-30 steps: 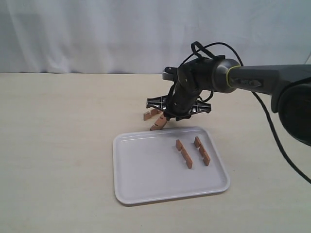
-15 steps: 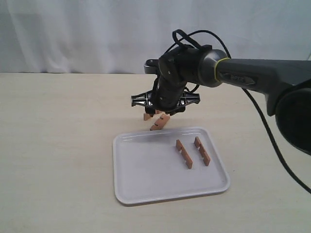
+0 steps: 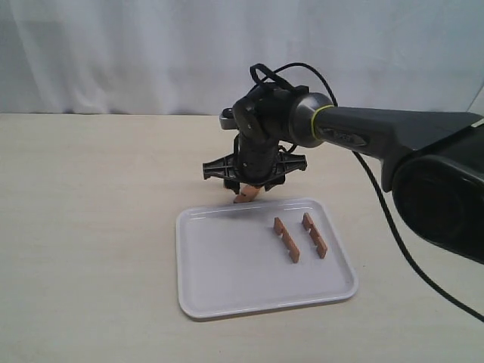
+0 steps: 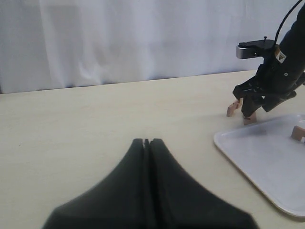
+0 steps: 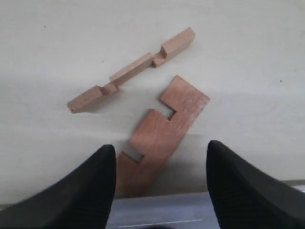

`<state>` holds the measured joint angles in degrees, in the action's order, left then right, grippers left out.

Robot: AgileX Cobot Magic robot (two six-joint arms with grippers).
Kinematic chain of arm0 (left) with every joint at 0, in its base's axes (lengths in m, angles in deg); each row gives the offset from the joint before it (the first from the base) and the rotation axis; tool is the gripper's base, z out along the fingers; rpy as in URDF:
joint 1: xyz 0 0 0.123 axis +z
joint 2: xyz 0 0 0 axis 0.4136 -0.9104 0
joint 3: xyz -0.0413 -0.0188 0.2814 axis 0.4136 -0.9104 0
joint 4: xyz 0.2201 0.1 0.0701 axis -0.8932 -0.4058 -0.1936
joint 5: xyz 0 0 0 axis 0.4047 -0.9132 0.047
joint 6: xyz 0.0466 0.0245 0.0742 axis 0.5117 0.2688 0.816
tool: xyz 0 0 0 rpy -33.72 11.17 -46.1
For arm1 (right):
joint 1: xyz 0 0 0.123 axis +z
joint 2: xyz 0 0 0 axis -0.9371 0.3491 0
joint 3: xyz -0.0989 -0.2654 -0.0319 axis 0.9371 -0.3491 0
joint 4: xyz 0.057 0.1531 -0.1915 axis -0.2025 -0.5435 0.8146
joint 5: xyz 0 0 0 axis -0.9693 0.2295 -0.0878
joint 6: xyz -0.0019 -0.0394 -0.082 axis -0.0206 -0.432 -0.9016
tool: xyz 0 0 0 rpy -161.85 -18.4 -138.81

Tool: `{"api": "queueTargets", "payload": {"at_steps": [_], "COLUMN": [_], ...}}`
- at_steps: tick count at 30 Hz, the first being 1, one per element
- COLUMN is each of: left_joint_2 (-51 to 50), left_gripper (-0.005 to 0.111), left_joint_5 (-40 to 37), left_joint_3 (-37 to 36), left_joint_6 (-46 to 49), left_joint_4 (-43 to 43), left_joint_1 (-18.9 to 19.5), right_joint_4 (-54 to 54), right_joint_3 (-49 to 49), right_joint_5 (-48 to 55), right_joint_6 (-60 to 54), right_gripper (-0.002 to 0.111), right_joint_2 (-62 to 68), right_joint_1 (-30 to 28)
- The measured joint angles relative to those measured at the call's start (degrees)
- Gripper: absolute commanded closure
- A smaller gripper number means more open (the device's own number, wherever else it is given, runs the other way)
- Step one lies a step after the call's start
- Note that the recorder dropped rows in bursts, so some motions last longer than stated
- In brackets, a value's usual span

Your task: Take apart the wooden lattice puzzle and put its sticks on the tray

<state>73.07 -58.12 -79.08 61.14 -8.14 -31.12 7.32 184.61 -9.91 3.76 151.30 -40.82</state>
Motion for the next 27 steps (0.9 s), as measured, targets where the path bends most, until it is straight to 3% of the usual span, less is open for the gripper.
{"api": "queueTargets", "payload": {"at_steps": [18,23,27], "left_joint_2": [0.0,0.0,0.0], "left_gripper": [0.107,0.107,0.107], "left_joint_5": [0.0,0.0,0.0], "left_joint_3": [0.0,0.0,0.0], "left_joint_6": [0.0,0.0,0.0], "left_joint_4": [0.0,0.0,0.0], "left_joint_1": [0.0,0.0,0.0], "right_joint_4": [4.2,6.0,1.1], "right_joint_3": [0.3,0.5,0.6], "right_joint_5": [-3.9,-1.0,-0.7], "right_joint_6": [3.4,4.7,4.7], "right_gripper": [0.054,0.075,0.076], "right_joint_2": [2.6,2.6,2.6], "right_joint_1": [0.0,-0.5,-2.6]}}
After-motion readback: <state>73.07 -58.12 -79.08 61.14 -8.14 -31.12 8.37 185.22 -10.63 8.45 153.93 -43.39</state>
